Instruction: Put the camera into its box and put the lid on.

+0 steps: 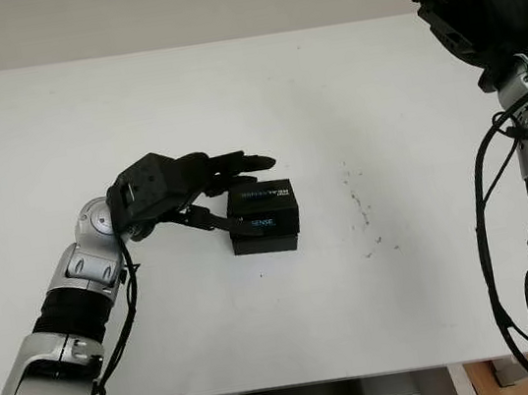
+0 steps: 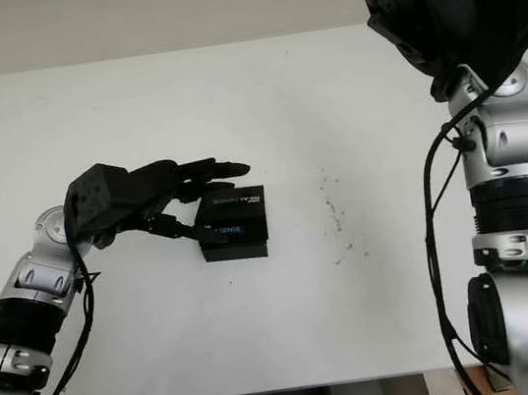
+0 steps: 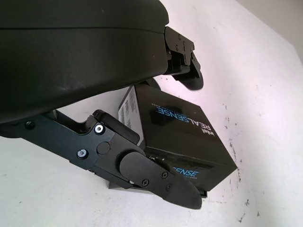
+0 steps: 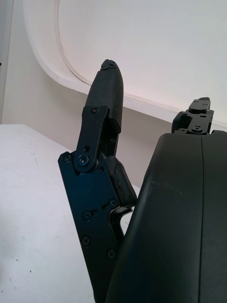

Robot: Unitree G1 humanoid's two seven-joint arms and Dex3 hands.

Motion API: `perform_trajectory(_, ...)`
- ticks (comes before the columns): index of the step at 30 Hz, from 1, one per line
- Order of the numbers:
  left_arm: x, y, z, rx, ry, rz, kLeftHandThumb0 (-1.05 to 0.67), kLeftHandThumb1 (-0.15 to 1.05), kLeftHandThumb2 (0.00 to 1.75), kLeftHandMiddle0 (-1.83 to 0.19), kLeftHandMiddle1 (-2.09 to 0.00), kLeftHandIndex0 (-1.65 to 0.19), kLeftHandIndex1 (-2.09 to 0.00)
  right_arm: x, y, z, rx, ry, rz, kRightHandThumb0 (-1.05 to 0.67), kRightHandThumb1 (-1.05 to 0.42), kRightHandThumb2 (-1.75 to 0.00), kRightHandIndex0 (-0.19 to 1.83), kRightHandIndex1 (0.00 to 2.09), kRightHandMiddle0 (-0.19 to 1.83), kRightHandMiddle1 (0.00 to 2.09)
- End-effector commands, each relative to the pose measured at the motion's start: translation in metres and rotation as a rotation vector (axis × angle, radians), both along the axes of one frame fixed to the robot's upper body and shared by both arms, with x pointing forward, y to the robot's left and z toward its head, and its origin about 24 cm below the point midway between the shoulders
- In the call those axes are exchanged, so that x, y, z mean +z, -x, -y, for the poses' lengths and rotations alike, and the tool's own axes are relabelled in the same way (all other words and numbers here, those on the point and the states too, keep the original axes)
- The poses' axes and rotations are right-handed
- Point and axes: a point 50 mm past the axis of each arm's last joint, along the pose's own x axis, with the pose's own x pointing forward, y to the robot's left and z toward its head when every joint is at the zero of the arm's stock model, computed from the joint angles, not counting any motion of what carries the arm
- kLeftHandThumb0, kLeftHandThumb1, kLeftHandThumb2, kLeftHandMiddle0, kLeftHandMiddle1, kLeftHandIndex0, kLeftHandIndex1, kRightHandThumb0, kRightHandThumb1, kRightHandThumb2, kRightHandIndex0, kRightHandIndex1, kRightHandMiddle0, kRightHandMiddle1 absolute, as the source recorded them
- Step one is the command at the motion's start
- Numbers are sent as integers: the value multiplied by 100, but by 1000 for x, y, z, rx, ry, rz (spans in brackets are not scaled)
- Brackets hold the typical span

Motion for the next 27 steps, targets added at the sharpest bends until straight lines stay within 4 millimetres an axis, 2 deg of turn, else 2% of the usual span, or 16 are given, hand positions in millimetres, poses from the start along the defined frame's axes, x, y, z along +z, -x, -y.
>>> perform_trajectory(1,-3,2,1,-2,21,16,-44,83,5,-16,-109,-7,-109,8,4,6,-15,17,32,-75,-105,-61,-15,6,-13,5)
perform_trajectory(7,-7,4,3,6,25,88,-28,87,7,-34,-128,-24,-129,9,5,6,-19,20,39,-75,-105,-60,-14,6,-13,5)
perform_trajectory(11,-8,6,3,5,29,121,-20,89,7,-42,-132,-33,-135,10,5,6,-23,17,38,-75,-105,-59,-14,6,-12,6)
perform_trajectory(19,-9,10,5,-26,-31,161,-17,88,5,-40,-127,-32,-131,13,6,8,-28,27,33,-76,-105,-59,-13,6,-11,6)
perform_trajectory(27,-11,11,5,33,21,193,-13,94,7,-48,-136,-36,-133,11,6,8,-25,32,29,-75,-105,-61,-14,6,-12,6)
